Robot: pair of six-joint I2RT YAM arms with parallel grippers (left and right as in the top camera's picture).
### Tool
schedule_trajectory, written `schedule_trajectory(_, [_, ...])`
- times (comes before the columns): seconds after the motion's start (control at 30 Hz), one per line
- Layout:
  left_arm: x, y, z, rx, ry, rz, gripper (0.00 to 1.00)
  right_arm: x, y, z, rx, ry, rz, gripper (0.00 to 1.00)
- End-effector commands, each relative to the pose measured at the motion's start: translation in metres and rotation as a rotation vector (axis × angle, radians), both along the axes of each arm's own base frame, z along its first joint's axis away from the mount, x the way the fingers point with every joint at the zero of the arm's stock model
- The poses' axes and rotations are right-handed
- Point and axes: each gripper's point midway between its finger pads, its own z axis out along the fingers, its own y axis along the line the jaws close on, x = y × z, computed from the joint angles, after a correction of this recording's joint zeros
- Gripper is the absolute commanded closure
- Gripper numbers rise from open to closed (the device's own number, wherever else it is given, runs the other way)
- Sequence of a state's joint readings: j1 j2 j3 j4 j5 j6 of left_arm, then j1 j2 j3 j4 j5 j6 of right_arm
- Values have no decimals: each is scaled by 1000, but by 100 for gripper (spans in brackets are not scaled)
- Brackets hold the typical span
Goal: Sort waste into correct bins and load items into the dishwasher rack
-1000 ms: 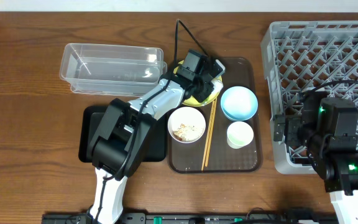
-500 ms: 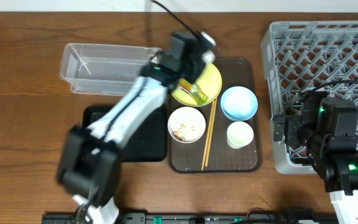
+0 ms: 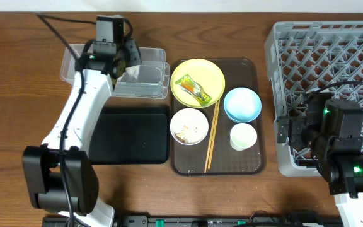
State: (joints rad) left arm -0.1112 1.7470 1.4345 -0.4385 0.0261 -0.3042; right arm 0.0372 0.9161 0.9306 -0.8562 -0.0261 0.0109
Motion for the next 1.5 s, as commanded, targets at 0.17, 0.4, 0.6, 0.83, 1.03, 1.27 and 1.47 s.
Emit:
schedule_trajectory(0.17, [-14,-72,1,-313,60,-140,47,2,4,8,4,-20,12,1])
schedule_trajectory(0.4, [-30,-130,-27,-311,142,-84,47,2,4,8,4,-20,12,1])
schedule_trajectory(0.6, [-53,-184,-79,-263,258,-106,45,2,4,8,4,-20,12,1])
schedule_trajectory(0.83, [-65,-195,-126,-235,350,-36,50,1,4,8,4,-15,12,1])
schedule_trajectory(1.03, [-66,-192,-138,-219,368,-9,50,0,4,7,4,-13,12,1])
schedule_trajectory(1.27, [-67,-188,-150,-206,390,20,50,0,4,7,4,-13,12,1])
schedule_trajectory(1.47, [-69,-187,-163,-207,415,50,55,0,4,7,4,-12,12,1])
